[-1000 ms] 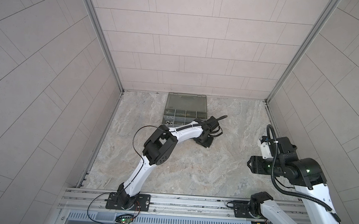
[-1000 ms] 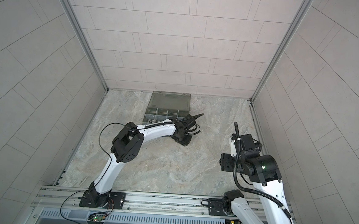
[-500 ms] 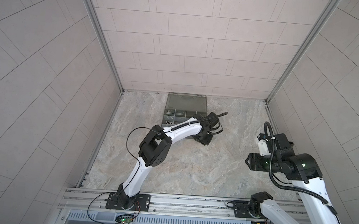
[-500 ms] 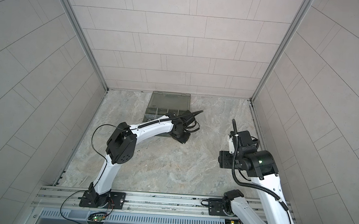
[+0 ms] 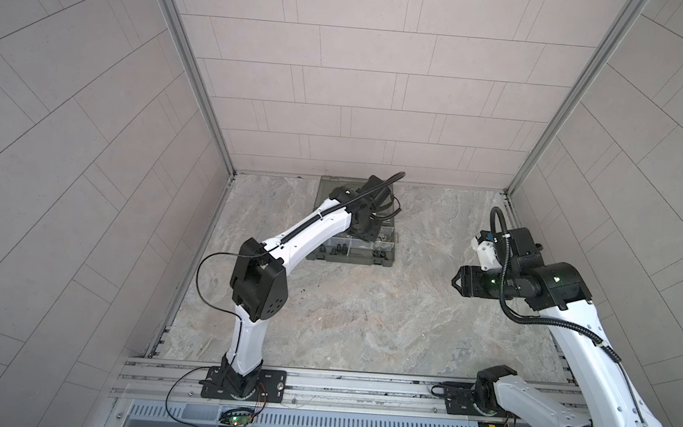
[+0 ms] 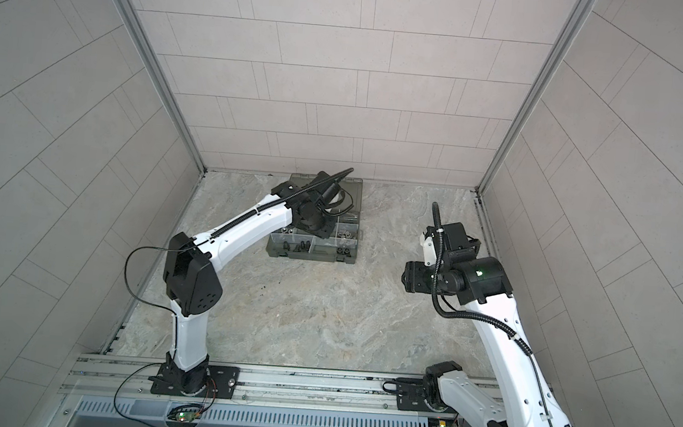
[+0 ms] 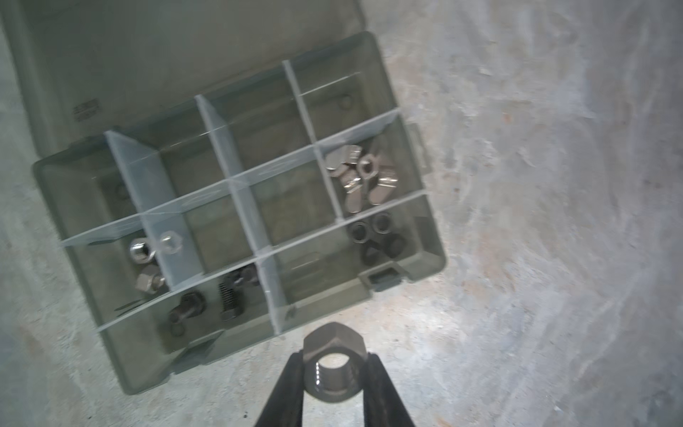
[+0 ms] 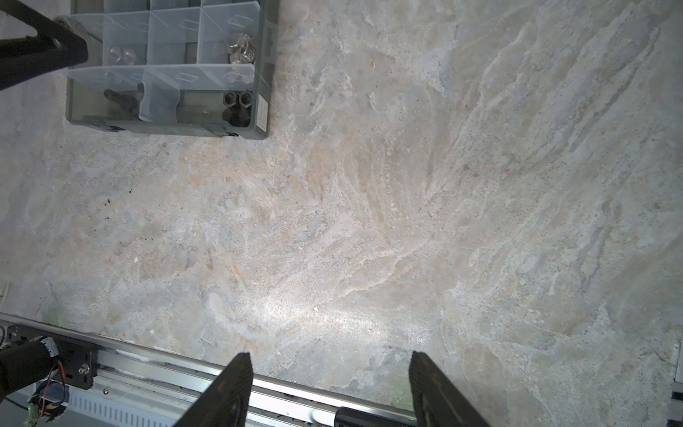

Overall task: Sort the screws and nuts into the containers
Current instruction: 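Drop the nut into the compartment with the left gripper while the right gripper nears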

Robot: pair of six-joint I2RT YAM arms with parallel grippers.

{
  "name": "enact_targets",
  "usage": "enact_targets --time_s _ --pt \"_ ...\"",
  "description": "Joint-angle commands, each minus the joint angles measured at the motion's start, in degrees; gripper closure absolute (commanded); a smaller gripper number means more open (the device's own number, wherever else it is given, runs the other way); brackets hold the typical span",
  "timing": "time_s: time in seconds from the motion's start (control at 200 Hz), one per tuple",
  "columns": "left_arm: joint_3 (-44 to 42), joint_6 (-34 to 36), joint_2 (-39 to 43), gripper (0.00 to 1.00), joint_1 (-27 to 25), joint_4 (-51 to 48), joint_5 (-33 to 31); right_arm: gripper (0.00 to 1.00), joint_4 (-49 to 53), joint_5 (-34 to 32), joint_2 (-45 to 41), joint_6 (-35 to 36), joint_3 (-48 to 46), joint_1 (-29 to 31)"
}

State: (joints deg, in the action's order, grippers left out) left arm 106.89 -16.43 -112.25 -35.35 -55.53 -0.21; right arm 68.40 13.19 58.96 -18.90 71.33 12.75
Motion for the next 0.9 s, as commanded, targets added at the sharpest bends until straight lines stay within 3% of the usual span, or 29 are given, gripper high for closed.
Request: enact_targets --time_s 0.0,0.225,0.43,0.896 --pt "-3.7 0.9 3.5 0.82 4.6 0.4 0.0 0.31 -2.7 1.1 2.1 -0.5 2.3 0.4" --pt "-8.0 1.0 3.9 0.82 12.1 3.9 3.0 0.31 -6.1 1.6 9.4 -0.8 6.7 2.8" --pt "-8.3 1.3 1.8 0.82 16.8 5.9 6.7 0.31 -9.7 1.2 18.3 -2.3 14.0 8.9" --pt "-12.5 1.8 0.7 0.82 19.4 9.2 10.5 0.31 -14.5 5.2 41.7 -3.5 30.9 17.3"
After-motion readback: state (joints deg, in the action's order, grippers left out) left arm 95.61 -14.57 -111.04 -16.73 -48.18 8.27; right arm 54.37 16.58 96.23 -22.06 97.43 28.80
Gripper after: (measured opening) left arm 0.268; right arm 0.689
